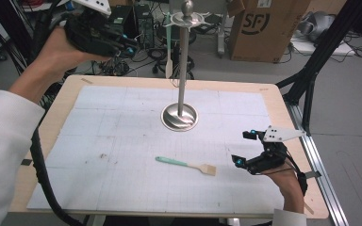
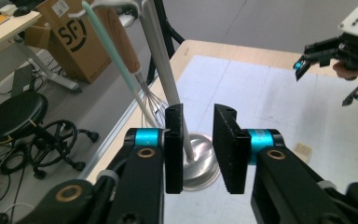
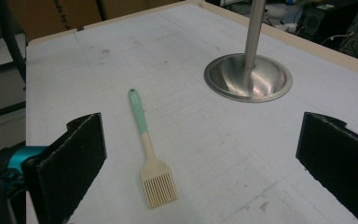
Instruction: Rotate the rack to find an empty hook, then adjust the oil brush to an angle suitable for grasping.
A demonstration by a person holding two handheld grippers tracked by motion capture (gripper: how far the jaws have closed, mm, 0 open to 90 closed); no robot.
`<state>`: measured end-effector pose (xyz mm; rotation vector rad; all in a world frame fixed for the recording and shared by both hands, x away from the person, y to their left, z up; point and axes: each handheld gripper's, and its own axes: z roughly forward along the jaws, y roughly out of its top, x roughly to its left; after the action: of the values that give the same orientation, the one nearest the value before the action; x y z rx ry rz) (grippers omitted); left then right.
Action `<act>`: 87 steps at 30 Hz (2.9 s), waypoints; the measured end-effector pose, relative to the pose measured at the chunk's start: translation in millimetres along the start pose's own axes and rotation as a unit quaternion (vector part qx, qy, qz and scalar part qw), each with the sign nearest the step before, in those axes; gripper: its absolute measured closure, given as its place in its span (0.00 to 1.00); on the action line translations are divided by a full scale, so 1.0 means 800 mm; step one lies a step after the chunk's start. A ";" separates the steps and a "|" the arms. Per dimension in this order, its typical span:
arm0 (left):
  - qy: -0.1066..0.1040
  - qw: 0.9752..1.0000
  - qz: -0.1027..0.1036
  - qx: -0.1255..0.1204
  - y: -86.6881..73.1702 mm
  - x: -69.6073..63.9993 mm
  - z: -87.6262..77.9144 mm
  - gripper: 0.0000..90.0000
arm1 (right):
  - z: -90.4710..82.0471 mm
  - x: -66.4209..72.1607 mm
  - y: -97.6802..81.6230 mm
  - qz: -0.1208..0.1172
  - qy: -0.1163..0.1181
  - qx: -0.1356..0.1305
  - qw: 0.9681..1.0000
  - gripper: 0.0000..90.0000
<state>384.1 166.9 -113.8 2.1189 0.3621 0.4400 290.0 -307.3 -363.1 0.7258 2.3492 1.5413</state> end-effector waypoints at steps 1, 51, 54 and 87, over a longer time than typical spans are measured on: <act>0.000 1.000 0.000 -0.003 -0.004 -0.002 -0.003 0.78 | 0.000 0.000 0.000 0.001 -0.001 0.000 1.000 0.00; -0.021 0.998 -0.024 -0.053 -0.194 -0.069 -0.014 0.02 | 0.003 0.006 0.005 -0.005 -0.005 0.007 1.000 0.00; -0.020 0.998 -0.023 -0.053 -0.207 -0.073 -0.012 0.02 | 0.002 0.006 0.005 -0.005 -0.004 0.005 1.000 0.00; -0.024 0.997 -0.049 -0.061 -0.310 -0.100 0.006 0.02 | 0.004 0.011 0.009 -0.011 -0.004 0.013 1.000 0.00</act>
<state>292.4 264.3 -337.5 1.9796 0.4002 0.3441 285.7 -297.7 -357.0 0.7083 2.3670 1.4982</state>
